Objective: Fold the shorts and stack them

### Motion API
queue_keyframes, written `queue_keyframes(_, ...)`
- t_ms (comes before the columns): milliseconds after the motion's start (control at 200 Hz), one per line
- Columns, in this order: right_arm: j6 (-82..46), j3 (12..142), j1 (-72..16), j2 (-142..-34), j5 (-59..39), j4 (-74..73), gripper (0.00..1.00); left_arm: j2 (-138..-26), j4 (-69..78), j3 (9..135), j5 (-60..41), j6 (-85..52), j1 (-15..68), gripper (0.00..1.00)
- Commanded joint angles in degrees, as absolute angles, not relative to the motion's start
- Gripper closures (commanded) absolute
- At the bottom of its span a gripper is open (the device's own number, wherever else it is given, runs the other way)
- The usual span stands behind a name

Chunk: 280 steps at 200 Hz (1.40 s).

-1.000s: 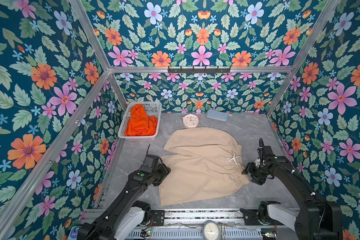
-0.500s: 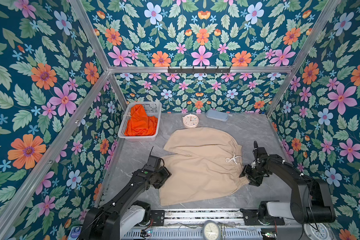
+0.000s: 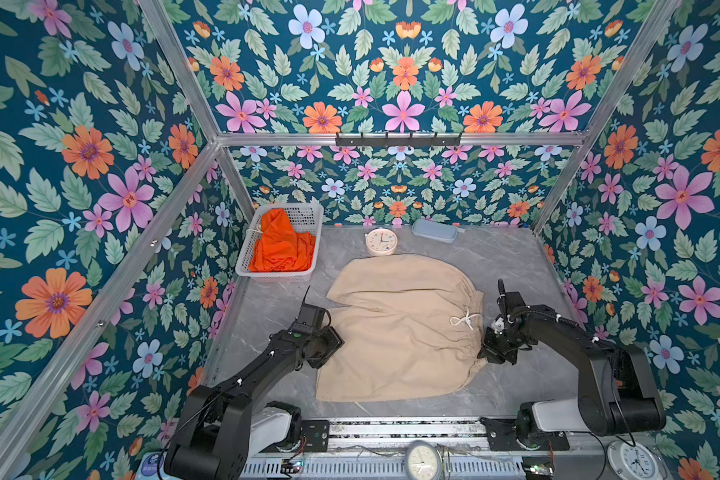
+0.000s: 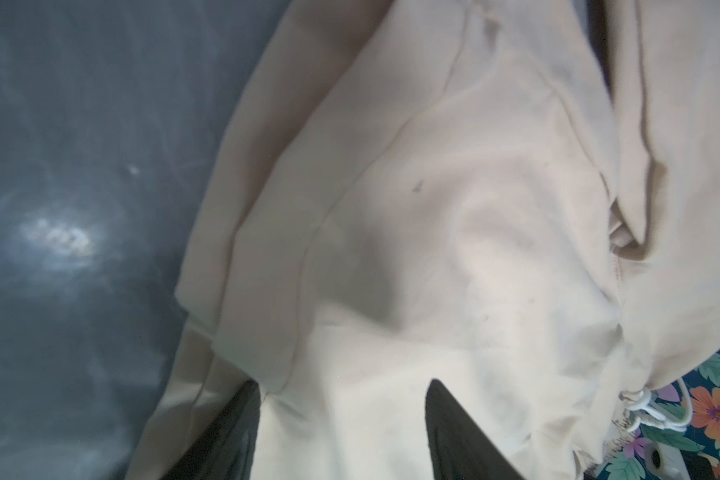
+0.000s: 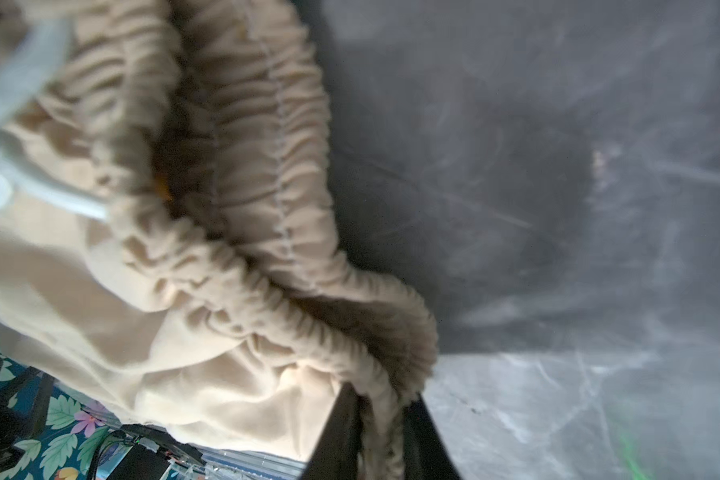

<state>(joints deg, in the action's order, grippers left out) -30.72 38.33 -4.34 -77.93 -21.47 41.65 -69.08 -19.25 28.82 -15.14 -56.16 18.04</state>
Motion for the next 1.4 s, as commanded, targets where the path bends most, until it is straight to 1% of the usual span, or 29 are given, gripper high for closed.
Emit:
queue_keyframes(0, -34.69, 36.57, -4.41, -75.21, -22.17, 39.70, 0.93, -71.85, -19.08, 29.98, -13.38, -52.73, 17.66, 0.35)
queue_keyframes(50, -36.26, 35.37, -4.41, -74.18, -23.48, 37.97, 0.95, -73.11, -18.92, 30.46, -13.34, -51.83, 17.15, 0.35)
queue_keyframes(150, -39.83, 32.72, -4.48, -72.00, -25.70, 34.31, 0.96, -76.00, -17.44, 31.73, -13.12, -49.83, 15.90, 0.35)
queue_keyframes(300, -44.23, 31.05, -6.58, -68.24, -23.51, 31.67, 0.96, -81.43, -17.43, 36.14, -13.94, -45.86, 13.81, 0.35)
queue_keyframes(370, -45.70, 31.10, -7.62, -67.48, -23.41, 30.54, 0.96, -81.59, -19.16, 38.51, -14.52, -44.97, 13.59, 0.34)
queue_keyframes(545, -46.67, 31.03, -8.59, -66.05, -22.85, 30.01, 0.95, -74.25, -27.12, 40.09, -13.44, -47.37, 13.52, 0.34)
queue_keyframes(695, -46.32, 31.14, -8.99, -66.35, -23.20, 29.84, 0.95, -64.84, -34.08, 37.62, -12.80, -57.41, 13.47, 0.39)
queue_keyframes(825, -46.19, 31.15, -9.13, -66.38, -23.50, 29.40, 0.94, -59.33, -39.66, 36.57, -11.20, -64.45, 13.31, 0.39)
queue_keyframes(895, -45.98, 31.25, -9.14, -66.42, -23.51, 29.37, 0.94, -57.91, -42.34, 35.82, -11.44, -68.45, 13.30, 0.39)
queue_keyframes(1045, -45.88, 31.28, -9.30, -66.42, -23.65, 28.77, 0.94, -56.76, -47.08, 32.13, -16.34, -75.98, 13.26, 0.41)
queue_keyframes(1155, -45.95, 31.55, -9.34, -66.43, -23.66, 28.48, 0.94, -54.70, -49.35, 29.14, -17.69, -80.89, 13.27, 0.42)
queue_keyframes(1270, -45.86, 32.06, -9.49, -66.38, -23.47, 28.52, 0.94, -52.62, -52.72, 28.04, -16.87, -82.96, 13.31, 0.42)
queue_keyframes(1395, -45.75, 32.19, -9.49, -66.66, -23.23, 28.37, 0.93, -52.82, -54.81, 27.92, -14.79, -82.36, 13.21, 0.42)
